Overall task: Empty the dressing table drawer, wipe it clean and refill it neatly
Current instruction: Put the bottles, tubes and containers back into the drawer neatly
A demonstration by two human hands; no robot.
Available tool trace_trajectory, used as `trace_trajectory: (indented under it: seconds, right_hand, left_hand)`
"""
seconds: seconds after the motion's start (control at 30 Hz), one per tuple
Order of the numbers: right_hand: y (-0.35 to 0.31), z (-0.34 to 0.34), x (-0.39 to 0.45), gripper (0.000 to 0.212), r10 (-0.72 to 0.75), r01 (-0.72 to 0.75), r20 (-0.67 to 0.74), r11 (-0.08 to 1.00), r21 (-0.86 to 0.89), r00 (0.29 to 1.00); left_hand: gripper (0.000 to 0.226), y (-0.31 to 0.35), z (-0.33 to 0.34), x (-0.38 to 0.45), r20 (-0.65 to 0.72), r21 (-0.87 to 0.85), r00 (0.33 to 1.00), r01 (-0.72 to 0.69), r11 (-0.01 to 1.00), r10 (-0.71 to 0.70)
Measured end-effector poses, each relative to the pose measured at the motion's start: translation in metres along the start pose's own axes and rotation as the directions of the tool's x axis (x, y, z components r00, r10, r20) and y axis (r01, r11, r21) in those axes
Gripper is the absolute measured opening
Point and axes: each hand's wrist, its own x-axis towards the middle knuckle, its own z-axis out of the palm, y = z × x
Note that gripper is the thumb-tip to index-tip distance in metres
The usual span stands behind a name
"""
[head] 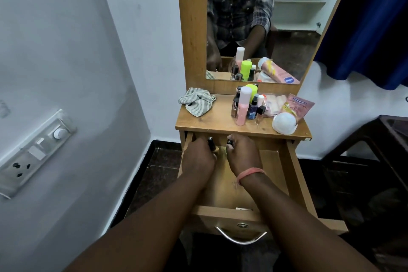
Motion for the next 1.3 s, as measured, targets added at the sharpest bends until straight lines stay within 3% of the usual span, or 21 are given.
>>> trace_trajectory:
  seconds: [0.23, 0.4, 0.57, 0.67, 0.87, 1.3]
  right_hand:
    - [0.012, 0.001, 0.0, 0.029, 0.178, -0.172, -0.088, 0.983, 0.07, 0.98]
    - [0.018, 0.004, -0.003, 0.035, 0.222, -0.222, 0.017, 0.965, 0.141, 0.975]
    - [0.027, 0.009, -0.001, 0.023, 0.236, -0.253, 0.152, 0.962, 0.099, 0.96]
    - [0.03, 0.012, 0.003, 0.014, 0.267, -0.28, 0.13, 0.956, 0.093, 0.955]
    - [0.03, 0.013, 0.012, 0.028, 0.328, -0.334, 0.069, 0.938, 0.099, 0.942]
    - [0.036, 0.018, 0.017, 0.022, 0.381, -0.379, 0.024, 0.91, 0.168, 0.924]
  left_hand:
    - [0.02, 0.012, 0.022, 0.011, 0.009, -0.076, 0.998, 0.056, 0.996, -0.056]
    - [0.025, 0.009, 0.035, 0.012, 0.042, -0.058, 0.998, 0.057, 0.997, -0.055]
    - [0.033, -0.001, 0.042, 0.016, 0.063, -0.065, 0.998, 0.017, 0.998, -0.013]
    - [0.035, -0.001, 0.042, 0.02, 0.049, -0.064, 0.999, -0.009, 0.998, 0.012]
    - [0.039, -0.004, 0.043, 0.029, 0.032, -0.092, 0.999, -0.007, 0.996, 0.01]
    - [0.04, -0.01, 0.052, 0.032, 0.023, -0.134, 0.999, 0.042, 0.99, -0.039]
